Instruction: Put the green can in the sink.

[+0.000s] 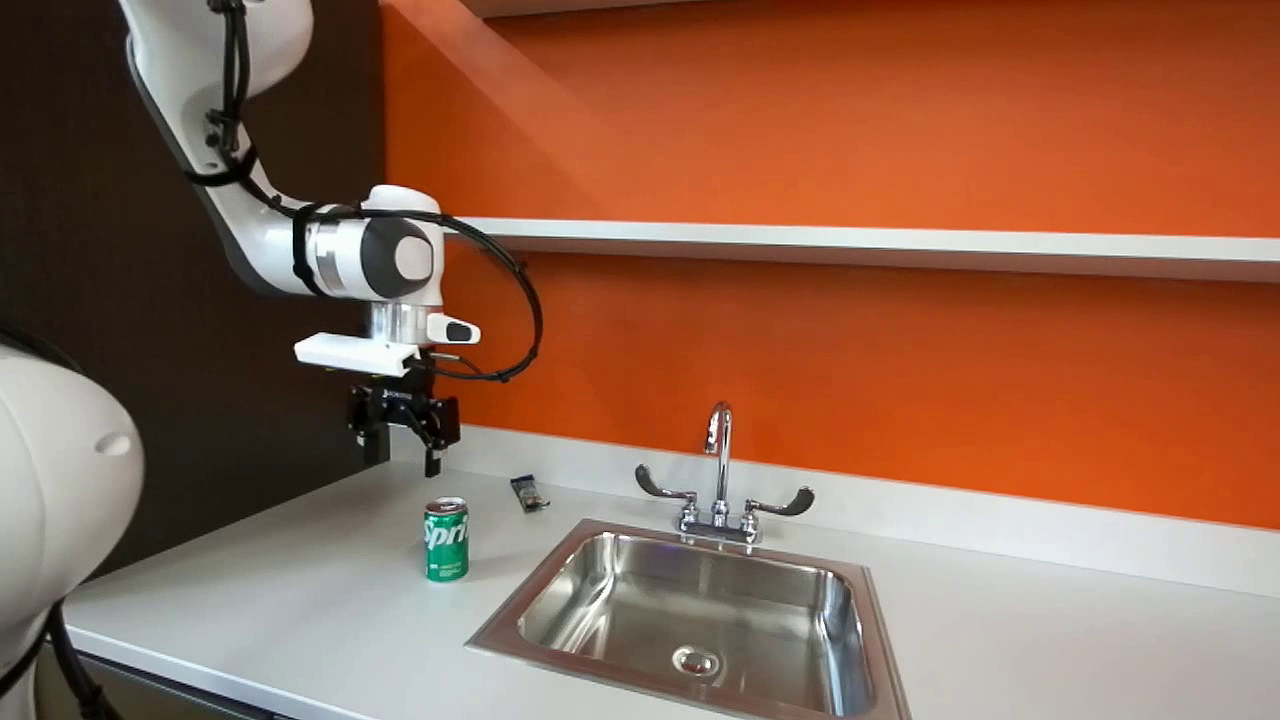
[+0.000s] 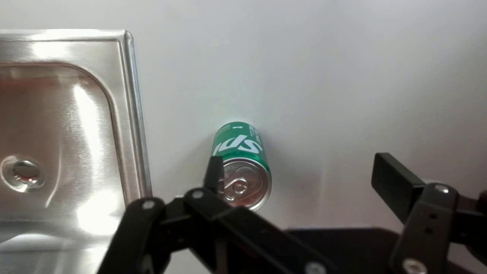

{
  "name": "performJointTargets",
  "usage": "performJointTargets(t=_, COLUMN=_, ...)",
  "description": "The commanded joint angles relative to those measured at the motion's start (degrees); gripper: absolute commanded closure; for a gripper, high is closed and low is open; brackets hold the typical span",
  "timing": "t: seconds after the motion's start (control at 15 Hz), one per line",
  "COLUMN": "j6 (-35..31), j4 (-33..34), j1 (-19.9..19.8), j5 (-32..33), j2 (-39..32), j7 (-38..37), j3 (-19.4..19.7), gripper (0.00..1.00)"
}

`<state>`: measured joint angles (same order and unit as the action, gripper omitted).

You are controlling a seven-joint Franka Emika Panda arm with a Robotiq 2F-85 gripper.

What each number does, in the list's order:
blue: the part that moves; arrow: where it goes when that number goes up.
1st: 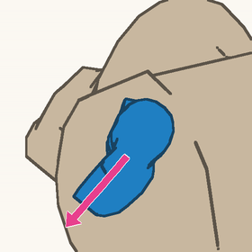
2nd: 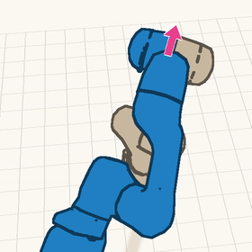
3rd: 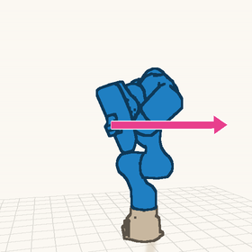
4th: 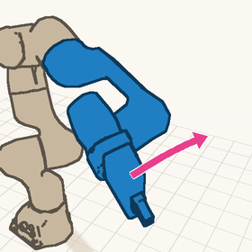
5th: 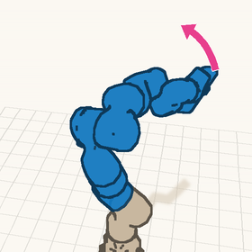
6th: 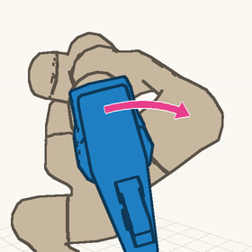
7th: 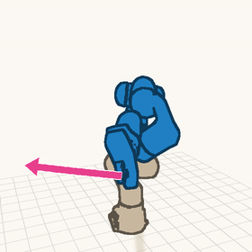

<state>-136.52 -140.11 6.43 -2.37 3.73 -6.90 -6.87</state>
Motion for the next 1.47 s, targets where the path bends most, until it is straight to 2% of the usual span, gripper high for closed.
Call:
performJointTargets(t=0.0, j6=-2.11, j4=2.02, j1=-0.49, j5=-0.31, j2=-3.70, j7=-0.57, j3=0.69, gripper=0.00)
performJointTargets(t=0.53, j6=-4.20, j4=3.86, j1=-0.45, j5=-0.46, j2=-8.93, j7=-0.92, j3=1.89, gripper=0.00)
performJointTargets(t=1.4, j6=-5.84, j4=7.18, j1=-0.03, j5=4.35, j2=-14.00, j7=-8.24, j3=4.58, gripper=0.00)
